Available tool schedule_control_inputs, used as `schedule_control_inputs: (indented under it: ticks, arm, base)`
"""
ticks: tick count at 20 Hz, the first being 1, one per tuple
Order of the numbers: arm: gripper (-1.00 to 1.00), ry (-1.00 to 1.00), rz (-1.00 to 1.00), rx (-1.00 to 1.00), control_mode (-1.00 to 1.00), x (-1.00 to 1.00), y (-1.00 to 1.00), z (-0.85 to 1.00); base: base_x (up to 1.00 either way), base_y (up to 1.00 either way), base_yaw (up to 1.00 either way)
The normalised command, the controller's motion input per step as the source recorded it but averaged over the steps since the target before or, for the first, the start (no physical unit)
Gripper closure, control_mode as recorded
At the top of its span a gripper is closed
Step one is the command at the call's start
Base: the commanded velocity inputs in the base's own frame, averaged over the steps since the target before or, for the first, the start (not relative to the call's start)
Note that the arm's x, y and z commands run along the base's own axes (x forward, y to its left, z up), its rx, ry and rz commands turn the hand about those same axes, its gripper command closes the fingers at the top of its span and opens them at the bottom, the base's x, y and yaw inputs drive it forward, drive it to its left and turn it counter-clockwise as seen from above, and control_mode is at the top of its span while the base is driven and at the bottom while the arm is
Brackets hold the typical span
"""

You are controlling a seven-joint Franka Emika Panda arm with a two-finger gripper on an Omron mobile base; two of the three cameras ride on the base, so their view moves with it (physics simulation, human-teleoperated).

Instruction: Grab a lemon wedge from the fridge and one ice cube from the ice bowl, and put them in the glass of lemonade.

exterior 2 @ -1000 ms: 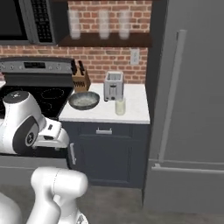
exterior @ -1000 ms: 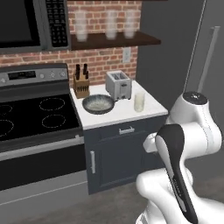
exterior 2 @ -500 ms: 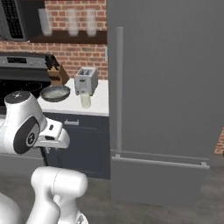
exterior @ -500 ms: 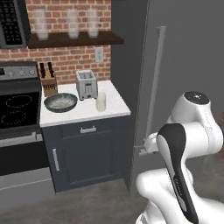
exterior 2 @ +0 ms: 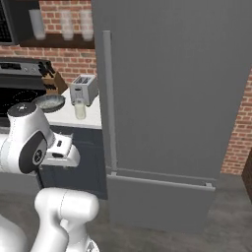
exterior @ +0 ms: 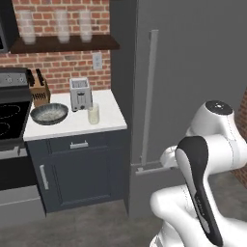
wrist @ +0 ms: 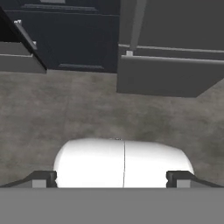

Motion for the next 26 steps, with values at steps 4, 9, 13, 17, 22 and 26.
schedule_control_inputs:
  ticks: [4, 9, 13, 17, 22, 26]
  arm:
    - [-1.0, 0.0, 0.0, 0.0, 1.0, 0.0, 0.0, 0.0]
    - [-1.0, 0.0, 0.0, 0.0, 1.0, 0.0, 0.0, 0.0]
    - [-1.0, 0.0, 0.0, 0.0, 1.0, 0.0, 0.0, 0.0]
    - [-1.0, 0.0, 0.0, 0.0, -1.0, 0.27, 0.02, 0.0]
    - [-1.0, -0.03, 0.0, 0.0, -1.0, 0.43, 0.0, -0.01]
    - [-1.0, -0.17, 0.0, 0.02, -1.0, 0.67, -0.04, 0.0]
  base:
    - [-0.35, 0.17, 0.0]
    - [-0.63, 0.01, 0.0]
    - [-0.22, 0.08, 0.0]
    - [0.0, 0.0, 0.0]
    - [0.0, 0.0, 0.0]
    - [0.0, 0.0, 0.0]
